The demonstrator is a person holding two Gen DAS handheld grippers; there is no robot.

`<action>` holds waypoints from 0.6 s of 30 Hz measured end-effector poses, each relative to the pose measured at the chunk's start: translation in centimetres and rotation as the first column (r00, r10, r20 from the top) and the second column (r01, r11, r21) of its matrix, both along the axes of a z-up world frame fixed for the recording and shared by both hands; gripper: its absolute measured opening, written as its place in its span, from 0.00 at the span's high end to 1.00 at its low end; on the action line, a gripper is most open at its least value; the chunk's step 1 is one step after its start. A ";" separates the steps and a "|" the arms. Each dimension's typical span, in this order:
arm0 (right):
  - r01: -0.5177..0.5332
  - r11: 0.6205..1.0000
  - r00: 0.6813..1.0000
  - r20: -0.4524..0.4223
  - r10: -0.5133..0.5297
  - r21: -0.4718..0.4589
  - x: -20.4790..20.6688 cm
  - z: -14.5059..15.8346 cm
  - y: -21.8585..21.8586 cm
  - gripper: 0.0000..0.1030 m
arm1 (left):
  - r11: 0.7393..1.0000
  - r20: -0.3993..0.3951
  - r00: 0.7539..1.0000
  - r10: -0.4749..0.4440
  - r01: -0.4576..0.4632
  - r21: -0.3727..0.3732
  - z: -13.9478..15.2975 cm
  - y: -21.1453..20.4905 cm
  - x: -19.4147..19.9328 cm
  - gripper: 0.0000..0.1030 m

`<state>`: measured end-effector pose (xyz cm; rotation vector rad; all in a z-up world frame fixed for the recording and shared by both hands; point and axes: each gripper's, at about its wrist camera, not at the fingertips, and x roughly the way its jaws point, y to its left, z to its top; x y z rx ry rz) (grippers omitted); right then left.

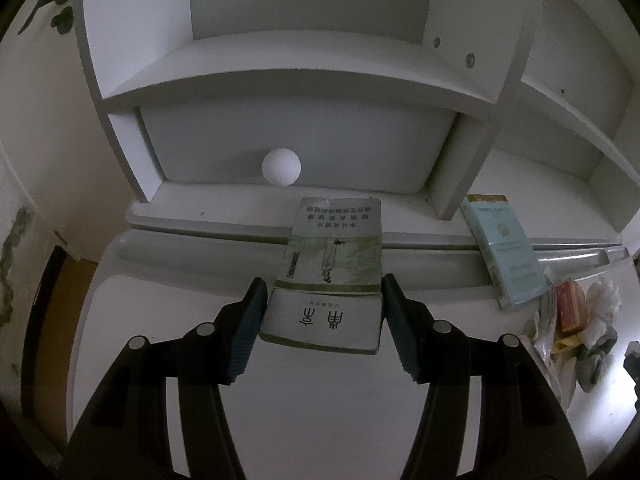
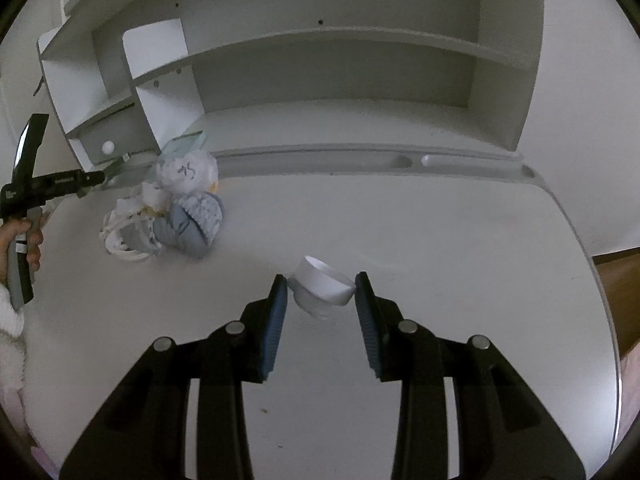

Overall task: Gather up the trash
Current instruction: 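Grasp the printed paper packet with left tool while right tool grasps the white cup, then carry the paper packet and white cup down over the bin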

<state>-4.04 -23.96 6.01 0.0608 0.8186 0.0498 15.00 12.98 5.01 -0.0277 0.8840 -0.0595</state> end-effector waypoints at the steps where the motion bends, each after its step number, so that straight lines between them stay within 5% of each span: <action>1: 0.001 1.000 1.000 0.000 -0.001 -0.002 0.0 0.0 0.1 0.66 | 1.000 -0.001 1.000 0.001 -0.001 0.000 0.0 0.0 0.1 0.44; 11: 0.025 0.999 1.000 -0.006 -0.025 0.035 -0.1 -0.1 -0.2 0.66 | 1.000 0.008 1.000 0.006 -0.006 -0.009 0.0 0.0 0.0 0.46; 18: 0.036 0.997 0.995 0.087 -0.042 0.073 -1.2 0.9 -0.8 0.66 | 1.000 0.046 0.999 -0.002 0.002 -0.001 0.5 -0.7 -0.6 0.46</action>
